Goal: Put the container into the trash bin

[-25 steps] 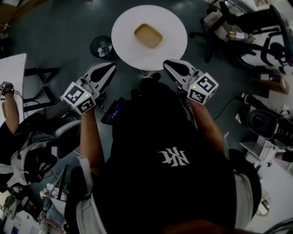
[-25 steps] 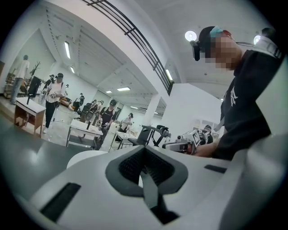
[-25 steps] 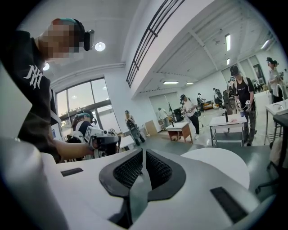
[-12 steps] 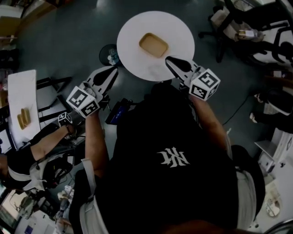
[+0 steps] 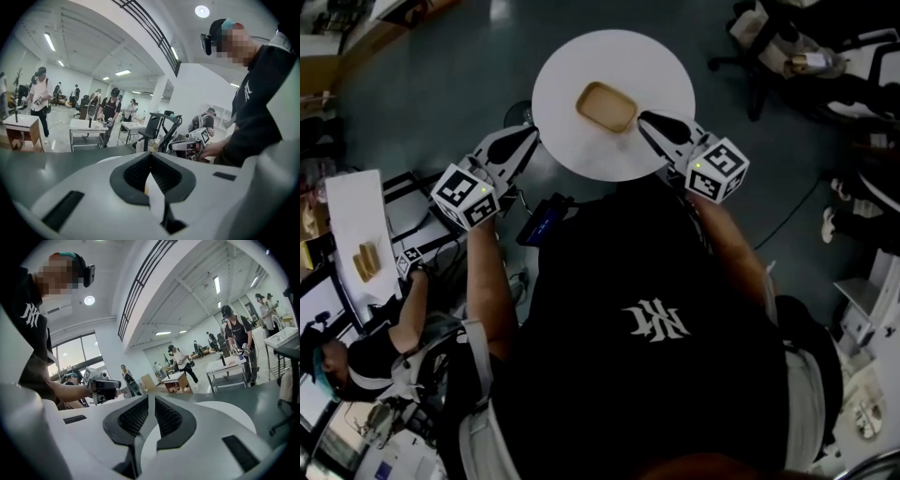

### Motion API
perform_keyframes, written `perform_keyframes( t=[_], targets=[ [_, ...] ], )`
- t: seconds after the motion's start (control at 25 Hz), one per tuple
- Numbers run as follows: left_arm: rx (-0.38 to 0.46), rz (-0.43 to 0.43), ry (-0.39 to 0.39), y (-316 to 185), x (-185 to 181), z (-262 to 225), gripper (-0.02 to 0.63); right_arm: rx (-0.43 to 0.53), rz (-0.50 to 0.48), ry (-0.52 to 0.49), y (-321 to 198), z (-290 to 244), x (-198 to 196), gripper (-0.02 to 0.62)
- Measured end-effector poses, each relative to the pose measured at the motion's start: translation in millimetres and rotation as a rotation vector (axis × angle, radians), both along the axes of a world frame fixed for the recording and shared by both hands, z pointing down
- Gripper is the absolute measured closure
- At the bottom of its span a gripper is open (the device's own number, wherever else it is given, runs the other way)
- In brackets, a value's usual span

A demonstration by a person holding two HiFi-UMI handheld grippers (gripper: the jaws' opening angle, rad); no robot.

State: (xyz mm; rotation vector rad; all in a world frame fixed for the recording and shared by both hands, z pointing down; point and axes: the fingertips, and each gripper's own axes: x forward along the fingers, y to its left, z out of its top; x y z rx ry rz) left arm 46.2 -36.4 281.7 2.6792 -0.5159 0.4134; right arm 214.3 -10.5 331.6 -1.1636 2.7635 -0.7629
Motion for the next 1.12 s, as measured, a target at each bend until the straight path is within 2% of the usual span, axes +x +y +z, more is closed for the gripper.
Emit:
perform_keyframes(
  t=[0.12, 0.28, 0.44, 0.52, 0.68, 0.92, 1.04, 1.12],
  targets=[
    [-0.021, 0.026, -0.049, -14.8, 7.9, 7.7, 0.603, -0.029, 0.01, -0.008, -8.5, 10.2, 6.3, 0.545],
    [-0.045, 0.066, -0.077, -33.0, 14.5, 25.9, 0.603, -0.07, 0.066, -0.024, -17.2, 30.3, 19.1, 0.545],
    [-0.108, 0.093, -0.125, -54.5, 20.4, 52.9, 0.603, -0.121, 0.111, -0.031, -18.9, 53.2, 26.1, 0.536],
    [-0.133, 0.129, -0.147, -64.4, 27.2, 64.4, 0.603, -0.155, 0.153, -0.037, -16.9, 65.3, 30.1, 0.511],
    [-0.17, 0.216, -0.143, -81.1, 44.8, 87.0, 0.601, -0.227, 0.258, -0.058, -11.2, 82.5, 41.5, 0.494],
    [-0.265, 0.328, -0.206, -104.6, 51.9, 143.8, 0.6, -0.285, 0.407, -0.071, -17.5, 105.9, 50.4, 0.471],
    [-0.329, 0.339, -0.223, -116.6, 50.0, 170.7, 0.545, -0.32, 0.45, -0.067, -25.2, 118.1, 48.3, 0.462],
    [-0.357, 0.339, -0.237, -121.8, 52.2, 188.2, 0.541, -0.346, 0.465, -0.062, -29.0, 130.7, 47.5, 0.456]
  ],
)
